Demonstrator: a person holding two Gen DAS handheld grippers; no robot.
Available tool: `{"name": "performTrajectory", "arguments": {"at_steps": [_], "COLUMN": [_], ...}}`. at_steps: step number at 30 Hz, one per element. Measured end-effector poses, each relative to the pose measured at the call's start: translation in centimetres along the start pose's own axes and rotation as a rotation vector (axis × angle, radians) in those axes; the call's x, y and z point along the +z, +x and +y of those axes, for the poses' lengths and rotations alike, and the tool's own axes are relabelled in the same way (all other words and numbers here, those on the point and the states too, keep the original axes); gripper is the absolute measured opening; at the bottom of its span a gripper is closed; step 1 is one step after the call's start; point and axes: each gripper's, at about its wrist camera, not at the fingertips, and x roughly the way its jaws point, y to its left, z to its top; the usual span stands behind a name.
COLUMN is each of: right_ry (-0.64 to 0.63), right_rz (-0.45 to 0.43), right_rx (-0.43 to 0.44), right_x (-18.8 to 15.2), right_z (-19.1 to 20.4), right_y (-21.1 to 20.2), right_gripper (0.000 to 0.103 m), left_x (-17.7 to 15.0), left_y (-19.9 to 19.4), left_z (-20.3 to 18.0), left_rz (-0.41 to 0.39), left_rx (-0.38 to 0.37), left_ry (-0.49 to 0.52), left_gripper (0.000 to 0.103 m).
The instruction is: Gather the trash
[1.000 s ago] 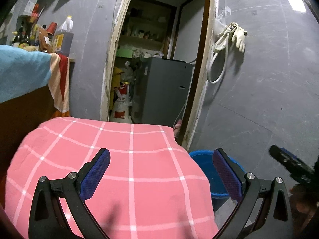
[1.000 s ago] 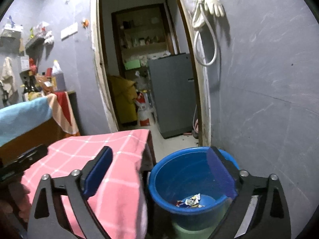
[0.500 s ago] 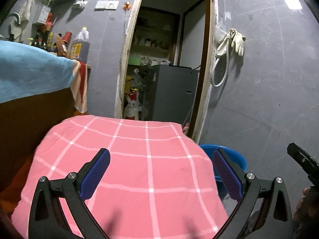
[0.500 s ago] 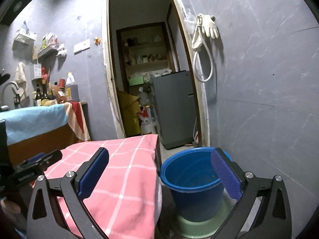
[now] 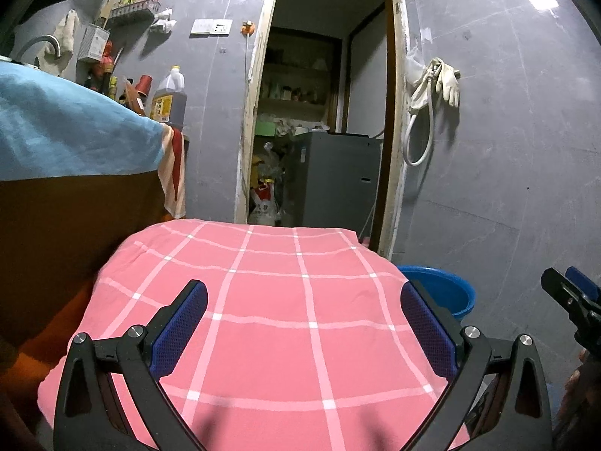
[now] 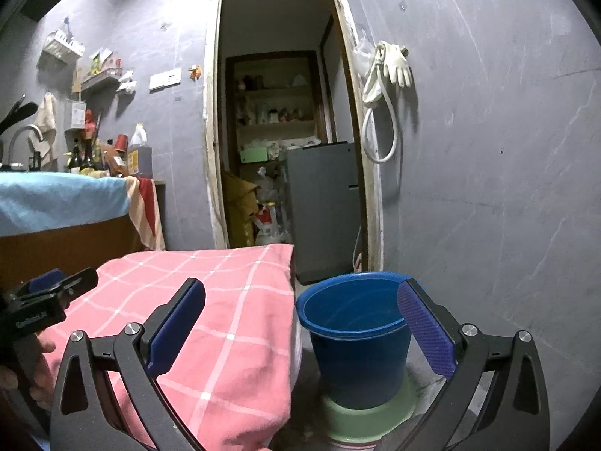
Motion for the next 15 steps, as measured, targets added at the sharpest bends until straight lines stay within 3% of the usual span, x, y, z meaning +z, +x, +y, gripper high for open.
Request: {"name": "performTrajectory", "arguments": {"at_steps": [15], "right_ry": [0.0], "right_rz": [0.03], "right_rx": [-0.006], "right_x": [-1.6], "right_z": [0.3], "right_y": [0.2], "right_gripper": [0.103], "left_x": [-1.2], "left_y": [-0.3], "left_z": [0.7], "left_rz": [0.002], "left_rx": [0.01], "left_ry": [-0.003], "left_gripper": [0.101]}}
